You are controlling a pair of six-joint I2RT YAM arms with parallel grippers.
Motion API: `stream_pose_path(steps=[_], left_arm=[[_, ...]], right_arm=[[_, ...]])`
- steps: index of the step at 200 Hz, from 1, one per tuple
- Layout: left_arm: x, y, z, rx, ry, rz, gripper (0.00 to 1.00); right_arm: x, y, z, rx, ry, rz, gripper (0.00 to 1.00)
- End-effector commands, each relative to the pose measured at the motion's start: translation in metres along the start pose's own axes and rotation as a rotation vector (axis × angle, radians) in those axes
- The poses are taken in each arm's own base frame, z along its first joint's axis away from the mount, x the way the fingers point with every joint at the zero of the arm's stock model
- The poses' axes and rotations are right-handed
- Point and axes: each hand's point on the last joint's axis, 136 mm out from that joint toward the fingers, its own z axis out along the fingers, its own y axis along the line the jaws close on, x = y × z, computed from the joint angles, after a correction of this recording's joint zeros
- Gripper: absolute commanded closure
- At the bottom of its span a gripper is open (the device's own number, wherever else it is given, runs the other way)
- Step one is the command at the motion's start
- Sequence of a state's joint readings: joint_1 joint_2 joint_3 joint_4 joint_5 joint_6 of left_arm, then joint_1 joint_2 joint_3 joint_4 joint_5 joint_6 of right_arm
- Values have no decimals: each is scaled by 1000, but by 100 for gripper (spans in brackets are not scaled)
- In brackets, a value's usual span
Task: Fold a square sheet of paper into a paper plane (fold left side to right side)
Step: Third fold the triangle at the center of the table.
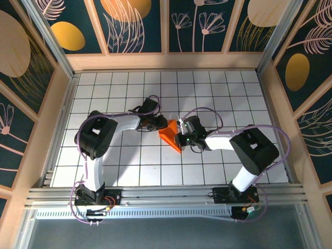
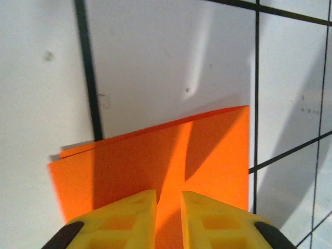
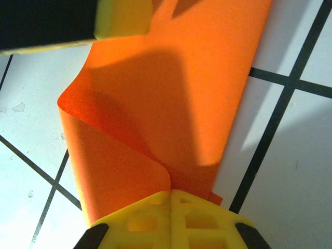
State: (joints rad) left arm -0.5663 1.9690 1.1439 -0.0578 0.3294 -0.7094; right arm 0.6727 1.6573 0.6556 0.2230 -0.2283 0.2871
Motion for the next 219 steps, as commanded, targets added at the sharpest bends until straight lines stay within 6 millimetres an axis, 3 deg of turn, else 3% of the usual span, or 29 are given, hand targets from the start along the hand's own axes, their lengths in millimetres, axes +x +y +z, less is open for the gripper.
stream_pose_path(steps=[1,26,58,87,119,174,181,219], left_arm=[[-28,-10,-34,-18,-105,20,77],[-34,-21,-59,11,-175,45,80],[-16,-36,-82,131,-194,65,89],[22,-44,-80,268,-136,36,94],[46,-51,-69,349,-83,2,95],[53,-59,-51,388,-50,-23,96],[58,-52,-40,368,-28,-33,96],[63,-51,-28,361,-6,-39,96]], right_arm=[[21,-17,5,55,70,11,100],[22,-16,6,48,71,11,100],[22,-14,8,38,73,13,100],[24,-13,8,34,76,15,100],[25,-14,8,37,79,16,100],[26,-14,9,45,83,11,100],[26,-14,10,46,84,11,100],[26,-14,11,47,90,10,100]])
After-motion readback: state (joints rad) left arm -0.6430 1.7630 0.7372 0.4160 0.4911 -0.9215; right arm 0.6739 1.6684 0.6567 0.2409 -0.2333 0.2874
